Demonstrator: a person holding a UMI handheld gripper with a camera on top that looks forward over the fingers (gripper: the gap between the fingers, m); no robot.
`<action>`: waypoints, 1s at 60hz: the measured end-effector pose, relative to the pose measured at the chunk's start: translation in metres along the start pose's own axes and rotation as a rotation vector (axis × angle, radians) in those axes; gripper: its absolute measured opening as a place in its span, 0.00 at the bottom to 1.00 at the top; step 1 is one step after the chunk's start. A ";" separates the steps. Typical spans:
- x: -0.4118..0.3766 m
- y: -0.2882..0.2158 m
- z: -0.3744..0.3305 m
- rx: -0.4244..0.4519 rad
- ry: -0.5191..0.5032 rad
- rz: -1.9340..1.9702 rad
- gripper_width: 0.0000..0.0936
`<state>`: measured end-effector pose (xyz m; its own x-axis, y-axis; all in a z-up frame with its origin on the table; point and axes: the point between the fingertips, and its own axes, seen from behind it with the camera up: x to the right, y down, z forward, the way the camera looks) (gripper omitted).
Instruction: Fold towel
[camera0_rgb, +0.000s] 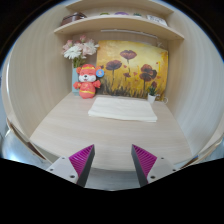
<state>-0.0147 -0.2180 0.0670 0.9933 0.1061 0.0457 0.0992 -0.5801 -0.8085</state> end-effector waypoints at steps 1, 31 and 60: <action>-0.005 -0.004 0.009 -0.002 -0.005 -0.002 0.79; -0.097 -0.122 0.253 -0.075 -0.057 0.025 0.74; -0.064 -0.110 0.282 -0.200 0.071 -0.086 0.03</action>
<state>-0.1056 0.0666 -0.0128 0.9816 0.1093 0.1568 0.1869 -0.7208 -0.6675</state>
